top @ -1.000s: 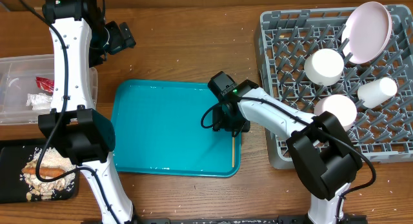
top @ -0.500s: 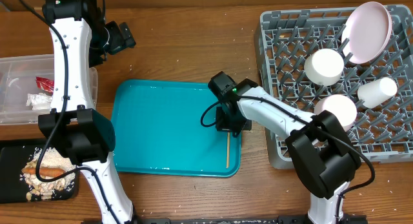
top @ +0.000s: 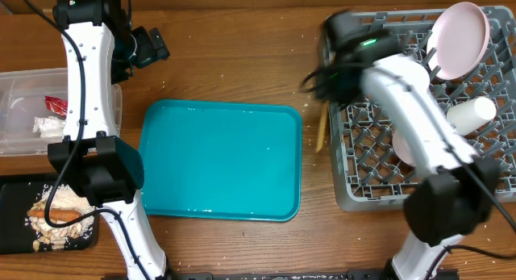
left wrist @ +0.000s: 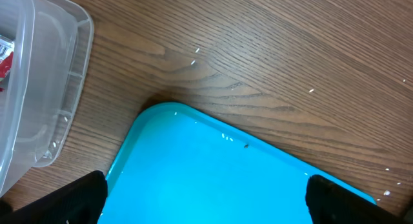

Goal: Sort waste into correct bins and load items into the dishwasher
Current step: 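Carry the second chopstick into the dish rack and release it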

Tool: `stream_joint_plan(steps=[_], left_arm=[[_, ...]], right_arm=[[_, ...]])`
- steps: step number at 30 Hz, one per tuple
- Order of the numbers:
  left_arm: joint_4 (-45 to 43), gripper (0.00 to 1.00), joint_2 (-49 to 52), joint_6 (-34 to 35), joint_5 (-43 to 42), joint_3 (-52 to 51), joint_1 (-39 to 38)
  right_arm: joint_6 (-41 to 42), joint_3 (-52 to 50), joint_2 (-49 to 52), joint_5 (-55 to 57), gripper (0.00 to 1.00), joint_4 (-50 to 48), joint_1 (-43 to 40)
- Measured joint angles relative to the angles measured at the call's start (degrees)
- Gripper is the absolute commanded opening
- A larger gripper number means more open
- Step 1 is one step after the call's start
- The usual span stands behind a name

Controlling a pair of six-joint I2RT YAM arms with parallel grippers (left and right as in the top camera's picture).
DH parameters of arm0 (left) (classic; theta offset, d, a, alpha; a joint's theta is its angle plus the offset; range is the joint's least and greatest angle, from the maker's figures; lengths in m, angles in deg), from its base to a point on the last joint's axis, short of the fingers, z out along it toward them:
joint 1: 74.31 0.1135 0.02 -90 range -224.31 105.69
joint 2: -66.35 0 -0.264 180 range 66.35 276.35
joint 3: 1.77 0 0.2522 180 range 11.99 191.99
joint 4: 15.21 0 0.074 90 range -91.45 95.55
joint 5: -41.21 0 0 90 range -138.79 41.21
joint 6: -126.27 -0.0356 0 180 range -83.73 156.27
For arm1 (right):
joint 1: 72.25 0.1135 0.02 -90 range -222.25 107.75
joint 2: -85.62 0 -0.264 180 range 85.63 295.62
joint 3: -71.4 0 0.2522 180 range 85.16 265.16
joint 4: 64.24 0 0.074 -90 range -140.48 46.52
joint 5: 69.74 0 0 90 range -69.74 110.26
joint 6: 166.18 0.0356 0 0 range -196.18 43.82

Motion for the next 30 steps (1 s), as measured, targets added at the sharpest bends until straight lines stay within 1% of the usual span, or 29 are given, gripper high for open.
stream_joint_plan(steps=[3, 7, 11, 14, 19, 21, 22, 24, 25, 27, 30], left_arm=[[0.0, 1.00, 0.0, 0.0, 0.0, 0.0, 0.0], [0.0, 1.00, 0.0, 0.0, 0.0, 0.0, 0.0], [0.0, 1.00, 0.0, 0.0, 0.0, 0.0, 0.0], [0.0, 1.00, 0.0, 0.0, 0.0, 0.0, 0.0], [0.0, 1.00, 0.0, 0.0, 0.0, 0.0, 0.0], [0.0, 1.00, 0.0, 0.0, 0.0, 0.0, 0.0], [0.0, 1.00, 0.0, 0.0, 0.0, 0.0, 0.0], [0.0, 1.00, 0.0, 0.0, 0.0, 0.0, 0.0], [0.0, 1.00, 0.0, 0.0, 0.0, 0.0, 0.0], [0.0, 1.00, 0.0, 0.0, 0.0, 0.0, 0.0], [0.0, 1.00, 0.0, 0.0, 0.0, 0.0, 0.0]], right_arm=[[-6.5, 1.6, -1.3, 0.5, 0.04, -2.8, -6.7], [-12.3, 1.7, -1.2, 0.5, 0.04, -5.2, -11.3], [-16.0, 1.7, -1.1, -0.4, 0.04, -7.5, -12.0], [-17.4, 1.7, -0.2, -1.2, 0.10, -9.2, -11.6], [-18.2, 1.7, 3.7, -2.0, 0.15, -10.0, -11.2], [-18.3, 1.7, 5.4, -2.7, 0.23, -10.0, -11.2], [-18.4, 1.7, 5.9, -3.0, 0.39, -10.0, -11.2], [-18.1, 1.6, 6.8, -3.7, 0.65, -9.8, -11.2], [-17.8, 1.6, 7.0, -4.0, 0.73, -9.7, -11.2], [-17.0, 1.6, 7.0, -4.3, 0.77, -9.3, -11.2], [-15.5, 1.7, 7.0, -4.5, 0.78, -6.6, -11.2]])
